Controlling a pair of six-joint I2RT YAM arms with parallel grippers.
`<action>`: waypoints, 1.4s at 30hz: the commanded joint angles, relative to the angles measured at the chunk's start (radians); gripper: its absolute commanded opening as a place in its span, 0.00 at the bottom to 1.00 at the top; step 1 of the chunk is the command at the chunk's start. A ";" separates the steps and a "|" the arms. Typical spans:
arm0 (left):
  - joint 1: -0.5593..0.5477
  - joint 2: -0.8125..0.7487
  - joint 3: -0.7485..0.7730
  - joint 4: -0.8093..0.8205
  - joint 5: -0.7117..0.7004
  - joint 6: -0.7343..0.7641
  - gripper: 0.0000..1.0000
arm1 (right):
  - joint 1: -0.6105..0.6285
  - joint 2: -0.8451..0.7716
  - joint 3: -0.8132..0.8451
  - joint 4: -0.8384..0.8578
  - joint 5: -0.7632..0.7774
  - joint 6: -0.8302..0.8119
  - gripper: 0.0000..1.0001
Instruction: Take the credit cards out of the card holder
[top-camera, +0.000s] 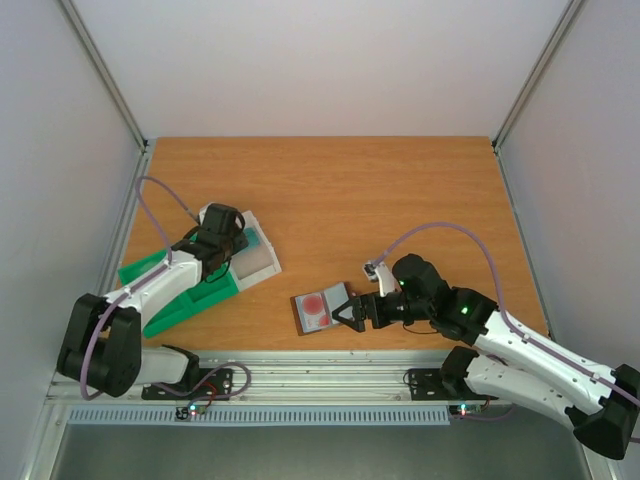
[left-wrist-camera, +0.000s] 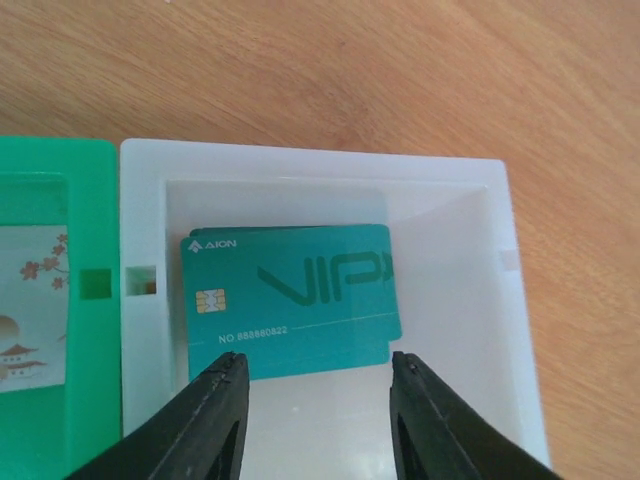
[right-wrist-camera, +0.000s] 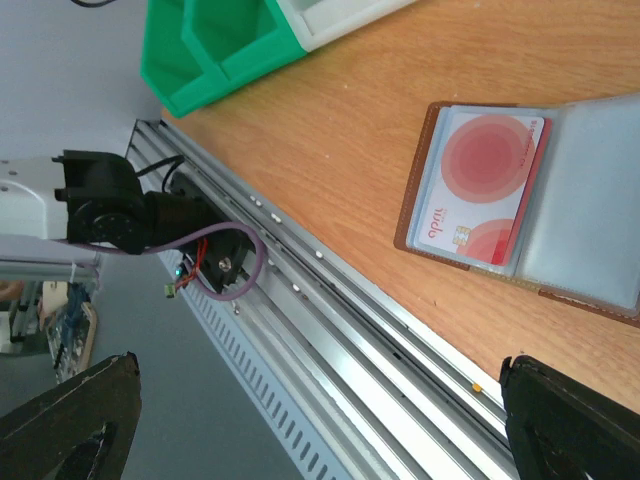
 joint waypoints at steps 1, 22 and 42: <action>0.000 -0.063 0.038 -0.046 0.028 0.022 0.44 | 0.004 -0.043 0.017 -0.018 0.032 0.024 0.98; -0.004 -0.512 -0.069 -0.288 0.502 0.081 0.97 | 0.004 0.199 0.045 0.041 0.069 0.066 0.91; -0.192 -0.577 -0.193 -0.258 0.586 -0.012 0.72 | 0.003 0.604 0.110 0.211 0.135 0.020 0.30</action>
